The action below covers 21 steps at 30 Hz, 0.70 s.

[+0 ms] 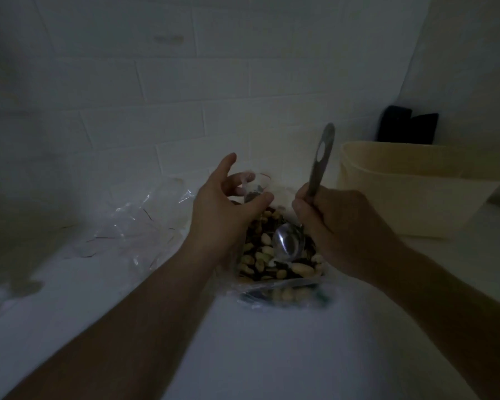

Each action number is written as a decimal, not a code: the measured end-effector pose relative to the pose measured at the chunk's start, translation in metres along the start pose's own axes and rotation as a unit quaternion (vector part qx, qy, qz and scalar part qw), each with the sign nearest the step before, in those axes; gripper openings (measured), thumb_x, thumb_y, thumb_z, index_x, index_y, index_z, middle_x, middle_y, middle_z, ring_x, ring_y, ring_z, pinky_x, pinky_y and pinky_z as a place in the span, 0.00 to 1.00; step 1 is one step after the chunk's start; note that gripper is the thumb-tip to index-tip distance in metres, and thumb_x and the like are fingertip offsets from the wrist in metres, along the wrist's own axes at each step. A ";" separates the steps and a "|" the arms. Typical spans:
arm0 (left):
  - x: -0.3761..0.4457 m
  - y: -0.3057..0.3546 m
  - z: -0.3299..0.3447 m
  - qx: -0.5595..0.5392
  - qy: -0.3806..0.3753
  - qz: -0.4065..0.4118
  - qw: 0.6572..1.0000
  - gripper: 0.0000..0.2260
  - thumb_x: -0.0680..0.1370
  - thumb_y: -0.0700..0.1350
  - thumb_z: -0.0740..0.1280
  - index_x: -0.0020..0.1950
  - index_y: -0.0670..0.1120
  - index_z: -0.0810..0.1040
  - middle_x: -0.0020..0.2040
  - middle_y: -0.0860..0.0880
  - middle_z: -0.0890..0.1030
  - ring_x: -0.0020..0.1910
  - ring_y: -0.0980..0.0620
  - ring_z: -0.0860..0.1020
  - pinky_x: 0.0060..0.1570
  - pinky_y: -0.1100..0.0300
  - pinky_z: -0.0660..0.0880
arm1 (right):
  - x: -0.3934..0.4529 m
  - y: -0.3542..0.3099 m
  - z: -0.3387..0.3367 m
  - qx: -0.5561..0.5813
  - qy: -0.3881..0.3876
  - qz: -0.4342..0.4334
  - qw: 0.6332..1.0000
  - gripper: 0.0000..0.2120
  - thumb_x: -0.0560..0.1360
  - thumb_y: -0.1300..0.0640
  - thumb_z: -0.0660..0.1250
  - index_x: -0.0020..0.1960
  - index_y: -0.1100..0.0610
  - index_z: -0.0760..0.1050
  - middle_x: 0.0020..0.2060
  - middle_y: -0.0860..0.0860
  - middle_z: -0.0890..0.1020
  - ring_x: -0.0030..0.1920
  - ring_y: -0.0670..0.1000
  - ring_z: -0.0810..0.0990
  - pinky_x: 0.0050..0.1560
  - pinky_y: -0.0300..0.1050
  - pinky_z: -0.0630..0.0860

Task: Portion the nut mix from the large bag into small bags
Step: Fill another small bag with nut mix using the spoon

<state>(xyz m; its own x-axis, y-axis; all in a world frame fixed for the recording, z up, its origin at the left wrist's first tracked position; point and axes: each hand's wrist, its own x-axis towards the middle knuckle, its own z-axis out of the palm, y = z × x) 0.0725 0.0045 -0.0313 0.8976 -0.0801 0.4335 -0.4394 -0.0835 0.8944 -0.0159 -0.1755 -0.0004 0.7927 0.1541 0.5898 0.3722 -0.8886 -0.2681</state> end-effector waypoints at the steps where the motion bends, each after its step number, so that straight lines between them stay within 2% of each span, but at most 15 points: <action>1: -0.001 -0.002 0.002 -0.022 0.000 -0.014 1.000 0.41 0.72 0.44 0.81 0.82 0.53 0.66 0.58 0.57 0.84 0.54 0.62 0.82 0.46 0.70 0.79 | -0.001 -0.002 0.002 0.011 -0.010 0.000 1.000 0.10 0.85 0.50 0.57 0.46 0.46 0.72 0.27 0.43 0.74 0.30 0.43 0.77 0.32 0.30 0.68; 5: -0.004 -0.009 0.010 -0.044 0.011 -0.025 0.999 0.41 0.73 0.46 0.81 0.81 0.55 0.66 0.58 0.58 0.84 0.55 0.58 0.83 0.50 0.60 0.83 | -0.006 -0.011 0.015 0.101 -0.018 0.058 0.993 0.08 0.84 0.49 0.60 0.48 0.46 0.75 0.31 0.46 0.82 0.33 0.41 0.81 0.34 0.33 0.75; 8: -0.003 -0.011 0.013 -0.058 0.025 -0.031 0.997 0.41 0.73 0.46 0.81 0.81 0.55 0.65 0.58 0.57 0.84 0.56 0.56 0.84 0.51 0.62 0.83 | -0.007 -0.015 0.024 0.172 -0.016 0.153 0.973 0.09 0.85 0.49 0.62 0.47 0.48 0.76 0.30 0.45 0.83 0.29 0.41 0.82 0.32 0.34 0.77; 11: -0.002 -0.011 0.014 -0.085 0.036 -0.042 0.995 0.40 0.73 0.45 0.81 0.81 0.53 0.66 0.58 0.56 0.84 0.56 0.56 0.84 0.47 0.66 0.81 | -0.007 -0.013 0.025 0.192 -0.004 0.200 0.961 0.10 0.85 0.50 0.61 0.47 0.49 0.77 0.32 0.45 0.84 0.29 0.43 0.83 0.33 0.35 0.78; 12: -0.003 -0.011 0.015 -0.086 0.034 -0.043 0.995 0.40 0.73 0.45 0.81 0.81 0.54 0.66 0.58 0.56 0.84 0.56 0.55 0.83 0.48 0.64 0.81 | -0.007 -0.011 0.024 0.204 0.006 0.214 0.955 0.11 0.85 0.50 0.61 0.47 0.49 0.77 0.33 0.45 0.84 0.30 0.44 0.83 0.33 0.35 0.78; 14: -0.002 -0.012 0.014 -0.090 0.034 -0.046 0.994 0.40 0.72 0.46 0.81 0.81 0.57 0.67 0.58 0.58 0.84 0.57 0.53 0.83 0.54 0.56 0.83 | -0.005 -0.008 0.020 0.236 0.031 0.245 0.940 0.11 0.85 0.51 0.61 0.46 0.51 0.77 0.33 0.48 0.85 0.30 0.45 0.83 0.32 0.35 0.78; 16: 0.000 -0.010 0.010 -0.080 0.034 -0.039 0.995 0.40 0.72 0.47 0.81 0.80 0.58 0.67 0.58 0.58 0.84 0.56 0.52 0.84 0.55 0.54 0.83 | -0.001 -0.004 0.014 0.245 0.055 0.259 0.933 0.12 0.85 0.53 0.61 0.45 0.54 0.77 0.32 0.49 0.84 0.29 0.46 0.82 0.30 0.36 0.76; 19: 0.002 -0.007 0.003 -0.034 0.030 -0.012 0.999 0.40 0.73 0.47 0.81 0.81 0.57 0.66 0.58 0.58 0.84 0.51 0.54 0.84 0.49 0.63 0.82 | 0.005 0.007 0.002 0.218 0.083 0.238 0.943 0.12 0.85 0.55 0.61 0.43 0.53 0.76 0.31 0.50 0.83 0.29 0.49 0.82 0.33 0.45 0.79; 21: 0.002 -0.007 0.002 -0.020 0.021 -0.013 0.999 0.40 0.73 0.48 0.81 0.81 0.58 0.65 0.58 0.59 0.84 0.51 0.54 0.84 0.50 0.60 0.83 | 0.007 0.015 -0.006 0.212 0.095 0.231 0.945 0.12 0.85 0.54 0.61 0.43 0.53 0.76 0.31 0.50 0.83 0.30 0.52 0.83 0.34 0.49 0.79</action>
<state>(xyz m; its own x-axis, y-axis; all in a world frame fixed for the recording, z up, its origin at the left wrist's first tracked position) 0.0772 0.0032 -0.0374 0.9101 -0.0358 0.4128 -0.4142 -0.0454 0.9091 -0.0076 -0.1903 0.0049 0.8316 -0.3235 0.4513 0.2004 -0.5832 -0.7873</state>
